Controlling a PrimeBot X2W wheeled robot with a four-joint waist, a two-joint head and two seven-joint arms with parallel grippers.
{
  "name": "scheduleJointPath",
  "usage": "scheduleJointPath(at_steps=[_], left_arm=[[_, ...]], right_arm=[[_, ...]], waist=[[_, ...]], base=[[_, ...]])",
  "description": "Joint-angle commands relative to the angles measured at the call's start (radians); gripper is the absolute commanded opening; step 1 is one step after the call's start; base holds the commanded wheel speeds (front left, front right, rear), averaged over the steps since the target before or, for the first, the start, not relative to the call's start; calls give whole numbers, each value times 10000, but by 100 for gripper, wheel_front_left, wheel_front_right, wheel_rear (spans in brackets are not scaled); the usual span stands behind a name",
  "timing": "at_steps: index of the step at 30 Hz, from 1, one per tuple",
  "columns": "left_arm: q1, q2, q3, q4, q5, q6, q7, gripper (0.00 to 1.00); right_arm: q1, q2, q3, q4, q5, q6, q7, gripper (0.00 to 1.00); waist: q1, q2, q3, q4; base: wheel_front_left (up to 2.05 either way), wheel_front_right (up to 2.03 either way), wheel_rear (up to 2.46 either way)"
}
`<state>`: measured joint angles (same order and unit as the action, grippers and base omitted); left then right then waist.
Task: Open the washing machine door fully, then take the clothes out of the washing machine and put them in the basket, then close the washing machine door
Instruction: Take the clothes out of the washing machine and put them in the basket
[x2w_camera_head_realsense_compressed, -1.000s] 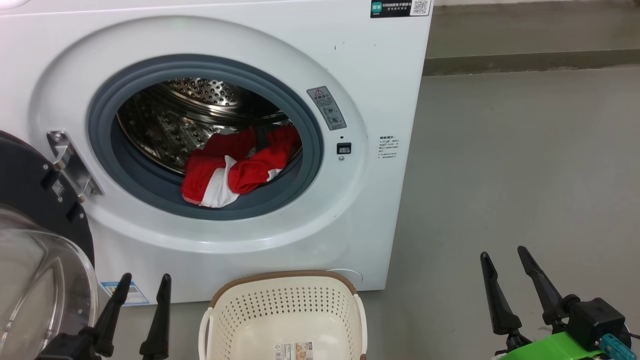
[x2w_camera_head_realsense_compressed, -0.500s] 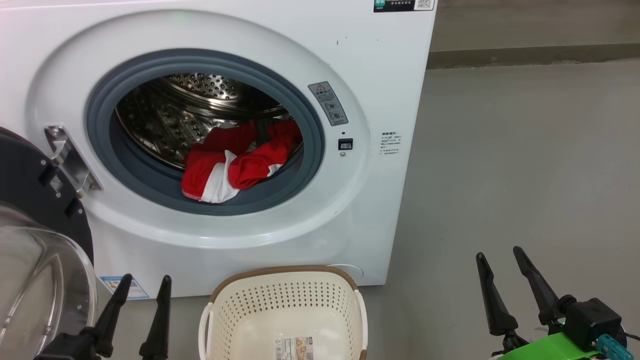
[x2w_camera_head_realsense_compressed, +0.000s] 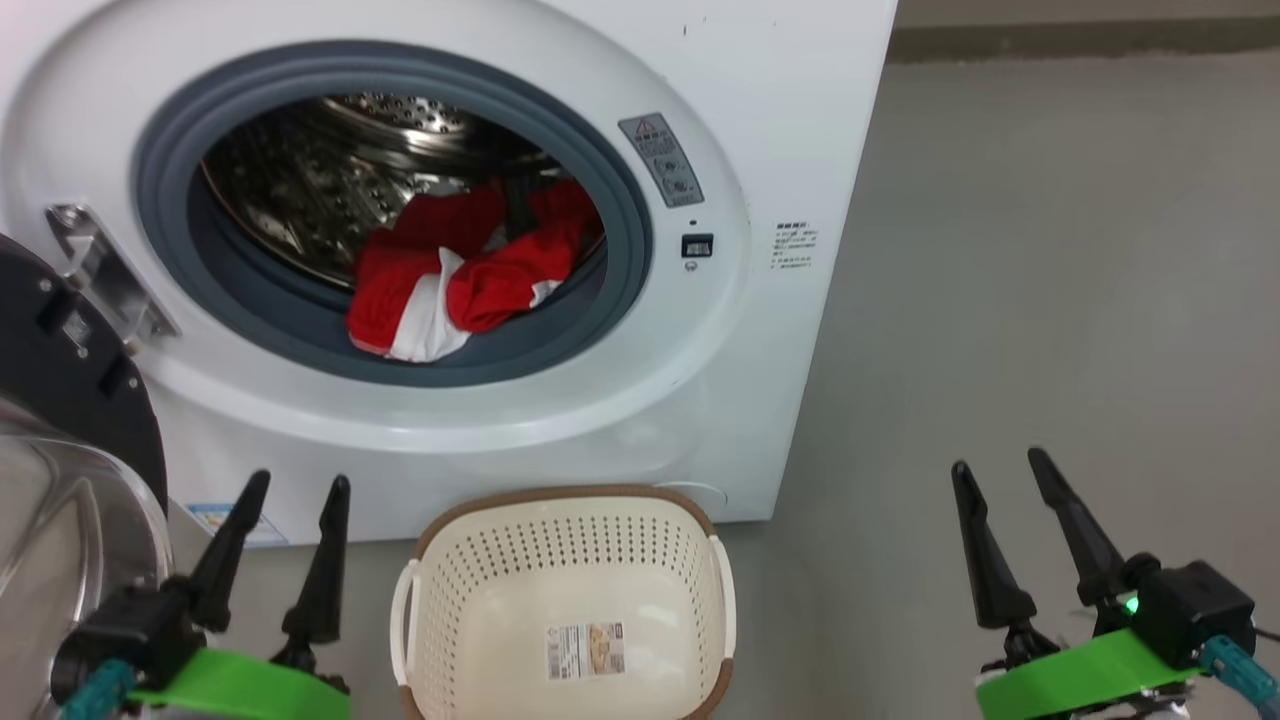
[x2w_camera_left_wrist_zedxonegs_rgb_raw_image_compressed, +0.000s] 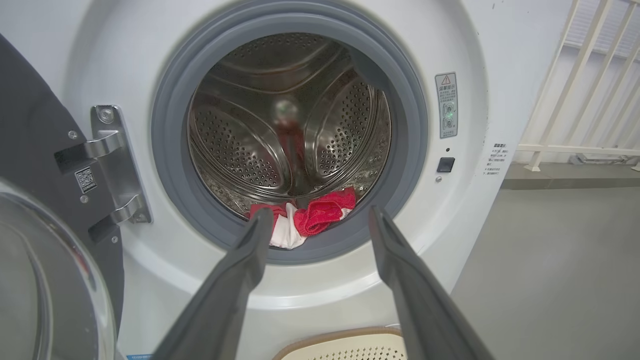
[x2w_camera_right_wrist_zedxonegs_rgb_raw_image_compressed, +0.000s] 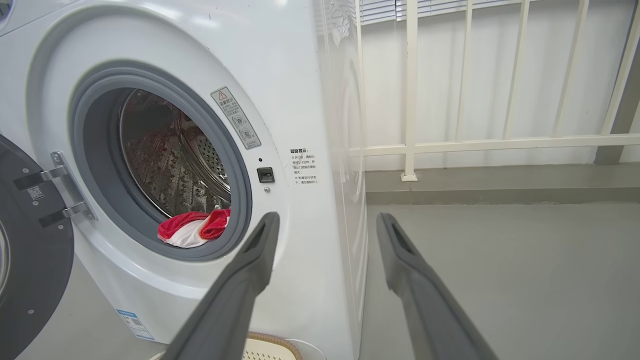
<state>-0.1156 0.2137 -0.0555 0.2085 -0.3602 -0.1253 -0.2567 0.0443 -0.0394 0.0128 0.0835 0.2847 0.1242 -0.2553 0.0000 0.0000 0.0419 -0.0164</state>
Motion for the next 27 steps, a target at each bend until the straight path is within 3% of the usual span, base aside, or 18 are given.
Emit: scheduleJointPath(at_steps=[1, 27], left_arm=[[-713, 383, 272, -10, -112, -54, -51, 100], [-6010, 1495, -184, 2114, -1122, -54, -51, 100]], right_arm=[[-580, -108, 239, -342, -94, 65, -65, 100], [-2448, -108, 480, -1316, 233, 65, -65, 100]], waist=[[0, 0, 520, 37], [0, 0, 4534, -430]], base=[[0, 0, 0], [0, 0, 0]])
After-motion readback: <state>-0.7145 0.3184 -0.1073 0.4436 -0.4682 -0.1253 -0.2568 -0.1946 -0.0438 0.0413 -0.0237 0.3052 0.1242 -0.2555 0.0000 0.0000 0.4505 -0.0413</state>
